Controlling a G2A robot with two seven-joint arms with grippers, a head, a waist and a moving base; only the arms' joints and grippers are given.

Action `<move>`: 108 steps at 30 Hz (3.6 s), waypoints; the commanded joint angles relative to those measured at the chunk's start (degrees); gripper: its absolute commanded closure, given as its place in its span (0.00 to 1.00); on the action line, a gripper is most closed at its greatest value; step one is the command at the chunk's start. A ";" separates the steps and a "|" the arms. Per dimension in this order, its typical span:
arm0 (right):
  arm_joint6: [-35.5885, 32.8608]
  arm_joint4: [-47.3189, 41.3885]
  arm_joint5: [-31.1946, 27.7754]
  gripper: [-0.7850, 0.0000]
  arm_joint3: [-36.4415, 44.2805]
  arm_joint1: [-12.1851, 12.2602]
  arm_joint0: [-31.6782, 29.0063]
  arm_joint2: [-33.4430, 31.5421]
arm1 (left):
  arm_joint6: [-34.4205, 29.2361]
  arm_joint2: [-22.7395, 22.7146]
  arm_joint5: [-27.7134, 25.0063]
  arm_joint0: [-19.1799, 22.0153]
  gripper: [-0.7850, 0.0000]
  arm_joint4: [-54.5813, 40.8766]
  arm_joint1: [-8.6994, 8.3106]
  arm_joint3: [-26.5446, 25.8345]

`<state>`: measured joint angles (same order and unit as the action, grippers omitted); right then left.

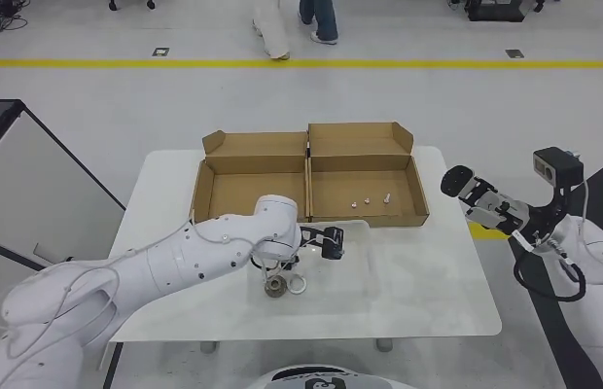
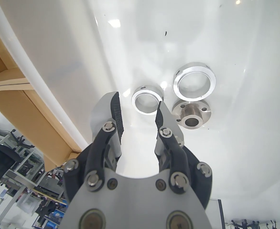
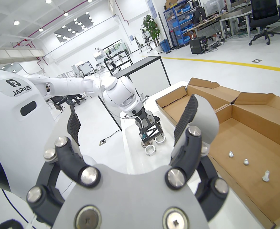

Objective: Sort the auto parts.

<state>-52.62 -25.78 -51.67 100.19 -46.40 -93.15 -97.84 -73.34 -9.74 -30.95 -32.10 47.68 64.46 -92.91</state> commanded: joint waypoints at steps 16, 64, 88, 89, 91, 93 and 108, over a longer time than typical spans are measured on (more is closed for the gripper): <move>0.00 0.00 0.00 0.00 0.00 0.00 0.00 0.00 | -0.08 0.00 0.08 -1.31 0.72 1.75 1.86 5.48; 0.00 0.00 0.00 0.00 0.00 0.00 0.00 0.00 | 2.72 0.00 -2.72 -2.80 1.00 3.91 3.96 11.26; 0.00 0.00 0.00 0.00 0.00 0.00 0.00 0.00 | 1.79 -7.49 -1.77 4.29 1.00 -9.38 -6.75 -10.41; 0.00 0.00 0.00 0.00 0.00 0.00 0.00 0.00 | 1.79 -7.49 -1.77 4.29 1.00 -9.38 -6.75 -10.41; 0.00 0.00 0.00 0.00 0.00 0.00 0.00 0.00 | 1.79 -7.49 -1.77 4.29 1.00 -9.38 -6.75 -10.41; 0.00 0.00 0.00 0.00 0.00 0.00 0.00 0.00 | 1.79 -7.49 -1.77 4.29 1.00 -9.38 -6.75 -10.41; 0.00 0.00 0.00 0.00 0.00 0.00 0.00 0.00 | 20.33 -24.73 -14.28 -6.49 1.00 -19.37 -15.43 -3.59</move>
<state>-52.62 -25.78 -51.67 100.19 -46.40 -93.15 -97.84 -54.84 -32.84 -43.71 -37.39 29.22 49.74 -96.77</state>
